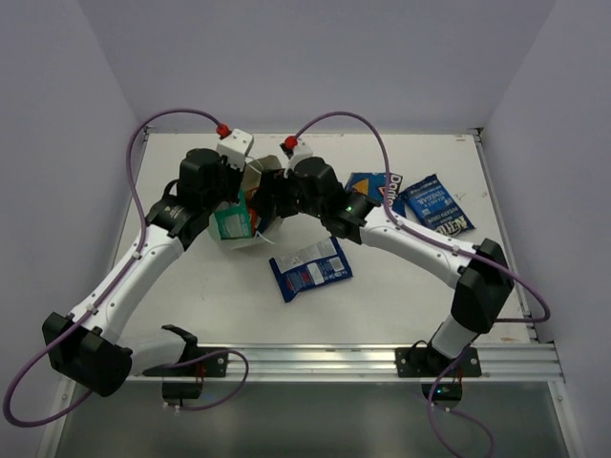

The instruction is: Take the snacks out of the paper bag

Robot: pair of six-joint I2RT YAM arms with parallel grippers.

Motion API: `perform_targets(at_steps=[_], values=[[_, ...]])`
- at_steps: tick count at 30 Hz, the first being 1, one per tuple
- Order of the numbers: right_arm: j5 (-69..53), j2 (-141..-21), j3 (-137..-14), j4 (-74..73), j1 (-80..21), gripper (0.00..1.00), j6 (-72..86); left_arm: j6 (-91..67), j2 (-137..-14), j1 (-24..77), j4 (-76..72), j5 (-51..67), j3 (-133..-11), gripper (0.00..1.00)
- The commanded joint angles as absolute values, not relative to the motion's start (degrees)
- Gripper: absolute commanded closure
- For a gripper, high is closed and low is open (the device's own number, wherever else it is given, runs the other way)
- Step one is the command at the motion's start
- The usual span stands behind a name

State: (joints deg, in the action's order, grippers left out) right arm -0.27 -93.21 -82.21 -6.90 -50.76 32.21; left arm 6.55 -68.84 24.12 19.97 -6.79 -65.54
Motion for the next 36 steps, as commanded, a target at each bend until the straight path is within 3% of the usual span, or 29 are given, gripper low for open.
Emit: perform_targets(at_steps=[1, 9, 22, 29, 36], values=[[3.6, -95.6, -86.4, -8.3, -51.6, 0.29, 37.2, 1.6, -68.8, 24.6, 19.9, -8.3, -68.8, 1.00], [7.9, -103.4, -87.6, -7.6, -51.6, 0.30, 37.1, -3.0, -69.1, 24.7, 22.0, -8.0, -70.2, 1.00], [2.8, -109.7, -90.6, -0.4, -51.7, 0.32, 24.0, -6.6, -69.5, 24.8, 23.3, -5.2, -71.9, 1.00], [1.7, -107.9, -86.2, 8.2, -51.7, 0.32, 20.7, -7.6, -70.9, 24.7, 25.6, -7.8, -74.3, 1.00], [8.0, -113.6, -91.9, 0.4, -51.5, 0.33, 23.5, -8.6, -71.5, 24.8, 26.6, -6.3, -76.1, 1.00]])
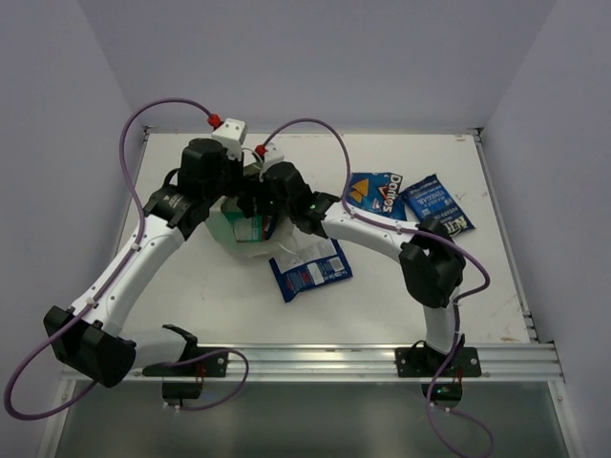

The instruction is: Take the snacks out of the paper bag

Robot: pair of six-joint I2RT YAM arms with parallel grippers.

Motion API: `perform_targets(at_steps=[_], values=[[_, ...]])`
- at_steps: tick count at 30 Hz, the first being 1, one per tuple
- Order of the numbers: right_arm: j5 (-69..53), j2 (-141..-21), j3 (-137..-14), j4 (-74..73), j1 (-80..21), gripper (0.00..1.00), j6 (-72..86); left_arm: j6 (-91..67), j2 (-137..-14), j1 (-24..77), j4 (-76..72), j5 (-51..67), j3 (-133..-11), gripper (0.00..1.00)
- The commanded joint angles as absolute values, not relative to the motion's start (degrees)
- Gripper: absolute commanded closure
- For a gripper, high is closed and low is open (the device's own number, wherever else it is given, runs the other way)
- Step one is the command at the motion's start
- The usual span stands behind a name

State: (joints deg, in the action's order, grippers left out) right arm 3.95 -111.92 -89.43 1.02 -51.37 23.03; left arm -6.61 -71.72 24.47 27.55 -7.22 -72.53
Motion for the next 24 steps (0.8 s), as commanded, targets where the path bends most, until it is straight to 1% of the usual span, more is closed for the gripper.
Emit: perform_targets(at_steps=[1, 7, 14, 16, 22, 24], values=[[10.1, -114.1, -92.5, 0.2, -51.5, 0.32, 23.7, -8.4, -71.4, 24.8, 26.8, -6.4, -76.4, 1.00], [12.7, -116.8, -92.7, -2.5, -51.1, 0.30, 25.4, -8.2, -71.4, 24.8, 27.9, -5.5, -77.3, 1.00], [8.7, -118.7, -92.5, -1.6, -50.8, 0.30, 25.5, -8.4, -71.4, 24.8, 28.0, -3.9, -77.6, 1.00], [9.9, -118.8, -92.0, -2.3, -50.9, 0.30, 26.5, -8.4, -71.4, 24.8, 27.9, -3.7, -77.5, 1.00], [14.3, -114.0, -85.5, 2.8, -50.7, 0.25, 27.2, -7.9, -71.4, 24.8, 29.1, -5.4, -77.6, 1.00], [14.8, -114.1, -86.1, 2.5, -50.6, 0.24, 26.3, -7.8, -71.3, 24.8, 29.1, -5.4, -77.7, 1.00]])
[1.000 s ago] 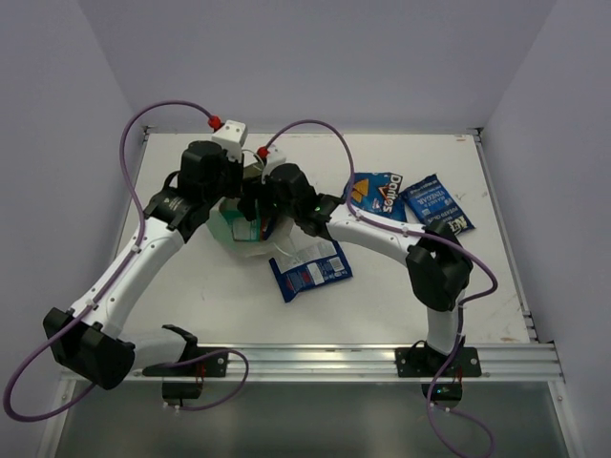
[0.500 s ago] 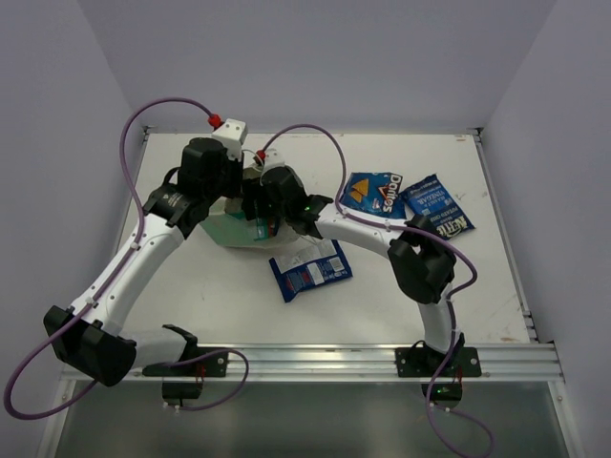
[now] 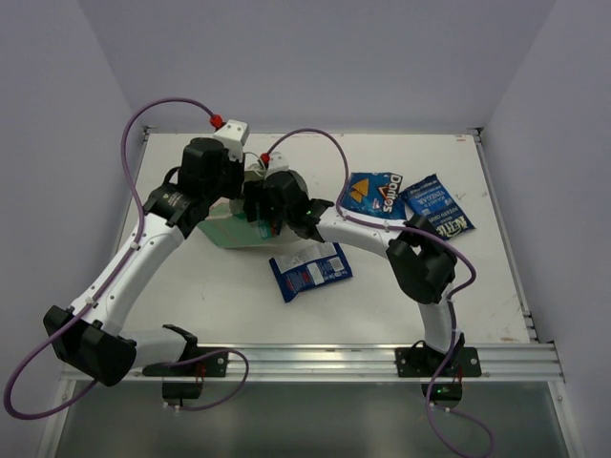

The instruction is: Take the snacks out of the paper bag

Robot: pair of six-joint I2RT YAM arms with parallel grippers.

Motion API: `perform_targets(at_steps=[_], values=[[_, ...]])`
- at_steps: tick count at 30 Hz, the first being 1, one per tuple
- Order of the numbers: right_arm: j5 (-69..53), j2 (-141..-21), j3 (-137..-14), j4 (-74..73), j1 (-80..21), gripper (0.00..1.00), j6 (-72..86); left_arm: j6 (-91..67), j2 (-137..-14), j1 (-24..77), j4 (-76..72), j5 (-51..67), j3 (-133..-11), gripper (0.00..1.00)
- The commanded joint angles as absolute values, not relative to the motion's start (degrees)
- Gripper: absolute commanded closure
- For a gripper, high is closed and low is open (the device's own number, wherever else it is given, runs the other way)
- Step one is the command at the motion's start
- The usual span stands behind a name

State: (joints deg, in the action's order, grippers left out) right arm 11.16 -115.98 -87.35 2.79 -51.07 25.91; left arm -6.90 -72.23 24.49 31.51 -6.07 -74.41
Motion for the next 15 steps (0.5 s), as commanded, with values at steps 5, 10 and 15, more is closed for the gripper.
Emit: perform_targets(at_steps=[5, 10, 15], values=[[8.7, -116.0, -88.0, 2.8, -50.6, 0.31, 25.0, -7.4, -71.4, 24.8, 28.9, -4.6, -77.8, 1.00], [0.7, -117.3, -87.8, 5.8, -50.7, 0.45, 24.2, -7.1, -71.5, 24.8, 28.0, -2.3, -77.5, 1.00], [-3.8, -117.3, -88.3, 7.2, -50.7, 0.66, 22.1, -6.3, -71.0, 24.8, 27.8, -2.5, -76.6, 1.00]])
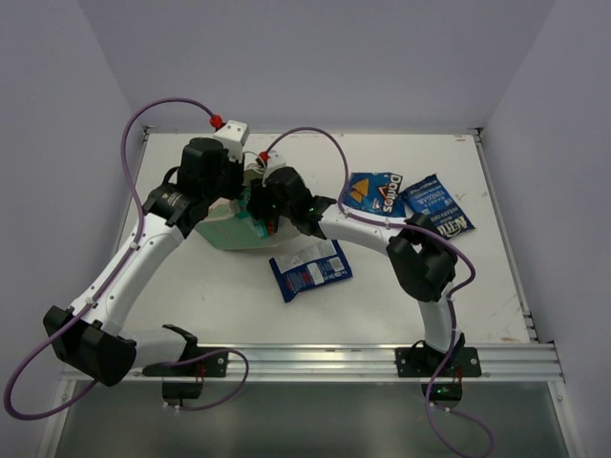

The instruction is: Take the snacks out of the paper bag

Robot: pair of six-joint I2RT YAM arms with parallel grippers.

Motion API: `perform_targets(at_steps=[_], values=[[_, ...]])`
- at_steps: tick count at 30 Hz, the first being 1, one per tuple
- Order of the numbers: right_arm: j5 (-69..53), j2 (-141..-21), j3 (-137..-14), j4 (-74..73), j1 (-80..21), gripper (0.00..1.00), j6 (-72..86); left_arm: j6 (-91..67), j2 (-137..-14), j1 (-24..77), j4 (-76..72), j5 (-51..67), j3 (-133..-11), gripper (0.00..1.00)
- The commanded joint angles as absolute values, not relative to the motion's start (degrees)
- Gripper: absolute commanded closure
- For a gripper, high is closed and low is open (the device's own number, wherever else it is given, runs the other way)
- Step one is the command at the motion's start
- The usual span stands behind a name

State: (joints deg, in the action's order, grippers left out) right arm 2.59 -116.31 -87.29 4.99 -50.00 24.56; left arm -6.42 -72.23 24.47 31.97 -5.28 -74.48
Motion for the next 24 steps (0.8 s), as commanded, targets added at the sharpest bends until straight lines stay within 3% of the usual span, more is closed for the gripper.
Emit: perform_targets(at_steps=[1, 2, 3, 7, 11, 24], values=[[-4.0, -117.2, -88.9, 7.1, -50.8, 0.69, 21.8, -6.1, -70.6, 24.8, 27.6, -2.6, -76.3, 1.00], [-3.8, -117.2, -89.4, 6.7, -50.7, 0.73, 21.4, -6.0, -70.3, 24.8, 27.3, -2.8, -75.9, 1.00], [-3.8, -117.3, -90.1, 5.5, -50.7, 0.84, 20.8, -6.0, -70.1, 24.8, 27.1, -2.9, -75.4, 1.00], [-1.8, -117.3, -91.7, 3.8, -50.7, 1.00, 19.7, -5.3, -69.4, 24.7, 26.8, -4.0, -74.6, 1.00], [-0.1, -116.8, -90.9, 3.0, -50.6, 1.00, 19.2, -4.7, -68.8, 24.7, 27.1, -5.4, -74.2, 1.00], [1.0, -97.0, -86.7, 2.0, -50.5, 1.00, 14.6, -3.1, -68.5, 24.7, 25.4, -12.3, -68.8, 1.00]])
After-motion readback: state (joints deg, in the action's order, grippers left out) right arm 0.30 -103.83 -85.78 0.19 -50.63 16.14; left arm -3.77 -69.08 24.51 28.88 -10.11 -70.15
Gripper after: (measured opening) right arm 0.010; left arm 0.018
